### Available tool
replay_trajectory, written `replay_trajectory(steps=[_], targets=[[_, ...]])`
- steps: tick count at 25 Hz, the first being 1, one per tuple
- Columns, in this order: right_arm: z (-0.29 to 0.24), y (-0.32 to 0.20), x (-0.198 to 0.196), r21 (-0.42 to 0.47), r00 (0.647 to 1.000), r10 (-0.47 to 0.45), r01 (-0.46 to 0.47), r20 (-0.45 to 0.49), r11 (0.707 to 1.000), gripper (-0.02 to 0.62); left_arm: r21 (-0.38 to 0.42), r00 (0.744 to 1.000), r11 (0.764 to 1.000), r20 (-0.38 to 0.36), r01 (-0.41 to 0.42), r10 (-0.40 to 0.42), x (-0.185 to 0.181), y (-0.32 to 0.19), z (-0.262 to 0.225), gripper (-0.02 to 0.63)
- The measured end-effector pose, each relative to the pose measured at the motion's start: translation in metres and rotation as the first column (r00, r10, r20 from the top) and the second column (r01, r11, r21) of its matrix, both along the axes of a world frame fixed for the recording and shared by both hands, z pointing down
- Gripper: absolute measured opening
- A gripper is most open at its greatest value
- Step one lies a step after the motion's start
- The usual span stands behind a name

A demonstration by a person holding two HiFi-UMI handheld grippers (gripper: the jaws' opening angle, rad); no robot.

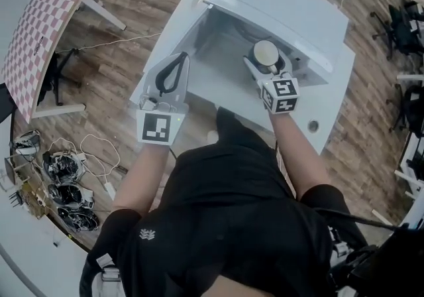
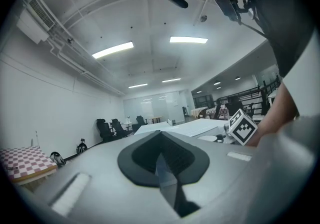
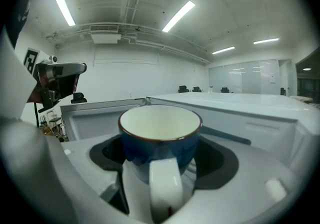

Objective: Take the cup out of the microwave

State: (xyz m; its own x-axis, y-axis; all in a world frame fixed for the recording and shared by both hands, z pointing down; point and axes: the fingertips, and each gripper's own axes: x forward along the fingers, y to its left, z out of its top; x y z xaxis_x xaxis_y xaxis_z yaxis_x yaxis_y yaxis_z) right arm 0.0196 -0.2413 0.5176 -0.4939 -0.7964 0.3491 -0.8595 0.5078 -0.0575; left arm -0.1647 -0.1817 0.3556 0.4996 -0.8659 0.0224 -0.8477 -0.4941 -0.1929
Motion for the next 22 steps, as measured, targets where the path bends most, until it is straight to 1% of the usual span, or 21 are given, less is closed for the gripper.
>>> replay_trajectory(steps=[3, 7, 11, 17, 22], targets=[[-0.013, 0.010, 0.008, -0.009, 1.000, -0.002, 0.002, 0.006, 1.000, 0.393, 0.009, 1.000, 1.000, 0.015, -0.007, 0.007, 0.003, 0.003, -0.006, 0.006], [-0.033, 0.017, 0.020, -0.002, 1.000, -0.006, 0.006, 0.003, 1.000, 0.393, 0.029, 1.000, 1.000, 0.001, -0.003, 0.003, 0.005, 0.004, -0.018, 0.007], [-0.053, 0.020, 0.026, 0.005, 1.000, -0.018, 0.018, 0.005, 1.000, 0.393, 0.041, 1.000, 0.999, 0.017, -0.003, 0.002, 0.004, 0.003, -0.021, 0.007], [-0.076, 0.028, 0.042, 0.010, 0.999, -0.033, 0.033, 0.006, 0.999, 0.393, 0.040, 1.000, 0.999, 0.017, 0.010, -0.010, 0.010, 0.007, -0.030, 0.006], [-0.095, 0.030, 0.052, 0.009, 0.999, -0.044, 0.044, 0.013, 0.999, 0.393, 0.057, 1.000, 0.998, 0.023, 0.012, -0.013, 0.012, 0.006, -0.044, 0.006]])
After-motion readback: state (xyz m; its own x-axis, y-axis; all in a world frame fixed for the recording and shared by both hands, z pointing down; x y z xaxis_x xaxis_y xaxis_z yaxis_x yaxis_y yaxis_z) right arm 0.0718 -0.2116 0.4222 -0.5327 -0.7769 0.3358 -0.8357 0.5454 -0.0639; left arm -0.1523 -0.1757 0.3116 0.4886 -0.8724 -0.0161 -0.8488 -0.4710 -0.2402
